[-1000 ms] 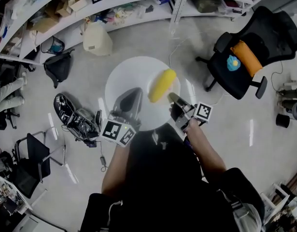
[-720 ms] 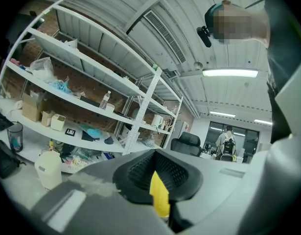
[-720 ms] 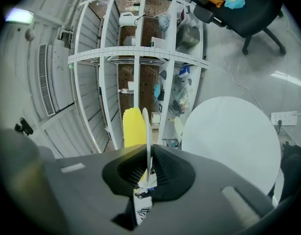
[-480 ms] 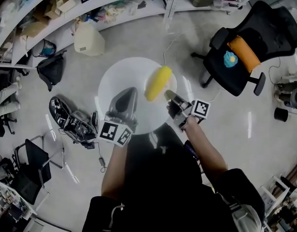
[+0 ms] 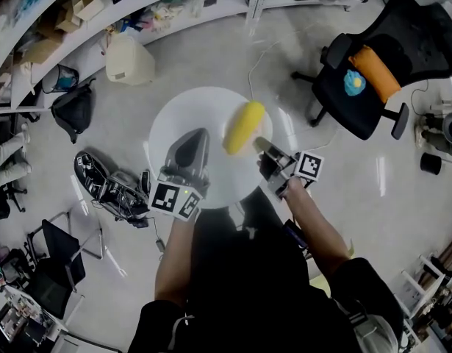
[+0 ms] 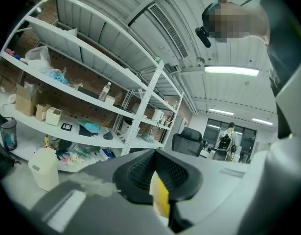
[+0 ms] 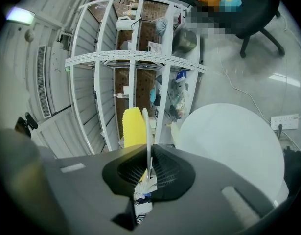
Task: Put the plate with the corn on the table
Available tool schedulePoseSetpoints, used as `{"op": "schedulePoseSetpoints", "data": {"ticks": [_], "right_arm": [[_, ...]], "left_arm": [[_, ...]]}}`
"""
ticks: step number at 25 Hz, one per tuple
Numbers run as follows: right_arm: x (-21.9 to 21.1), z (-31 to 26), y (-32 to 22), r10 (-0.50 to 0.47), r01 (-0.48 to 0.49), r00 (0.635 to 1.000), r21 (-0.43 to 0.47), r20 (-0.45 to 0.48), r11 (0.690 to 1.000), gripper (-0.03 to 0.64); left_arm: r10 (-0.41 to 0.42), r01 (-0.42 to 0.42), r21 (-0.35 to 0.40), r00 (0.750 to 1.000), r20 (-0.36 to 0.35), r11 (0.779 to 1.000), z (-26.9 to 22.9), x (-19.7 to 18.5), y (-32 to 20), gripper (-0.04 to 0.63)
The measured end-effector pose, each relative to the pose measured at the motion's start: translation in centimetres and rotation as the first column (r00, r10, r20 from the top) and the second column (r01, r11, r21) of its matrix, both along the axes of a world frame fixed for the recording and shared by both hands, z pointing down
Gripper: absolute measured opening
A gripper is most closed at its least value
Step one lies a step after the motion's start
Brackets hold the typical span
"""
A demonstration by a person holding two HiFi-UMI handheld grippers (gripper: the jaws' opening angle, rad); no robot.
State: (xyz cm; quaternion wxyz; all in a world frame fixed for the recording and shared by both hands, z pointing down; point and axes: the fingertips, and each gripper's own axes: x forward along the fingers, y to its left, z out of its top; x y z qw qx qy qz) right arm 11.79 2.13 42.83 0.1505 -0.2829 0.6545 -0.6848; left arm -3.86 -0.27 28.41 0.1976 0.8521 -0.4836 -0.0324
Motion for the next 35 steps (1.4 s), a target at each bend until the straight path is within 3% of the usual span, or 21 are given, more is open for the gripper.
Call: {"op": "schedulePoseSetpoints", "data": {"ticks": [24,35], "right_arm": [[-1.4,5.3,-2.9,-0.063,0.063,0.998,0.015,-0.001,0.998,0.031],[-1.8,7.3,-2.8,-0.046,0.046,0.999,-0.007,0.024,0.999,0.031]], "left_arm": [[0.023,-0.023,-0.037,1.0,-0.009,0.999,6.3,-0.9,-4.1,0.003],[0.031,-0.032,-0.057,0.999,-0.019,0.998,8.9,-0.9,-3.9,0.002]]}}
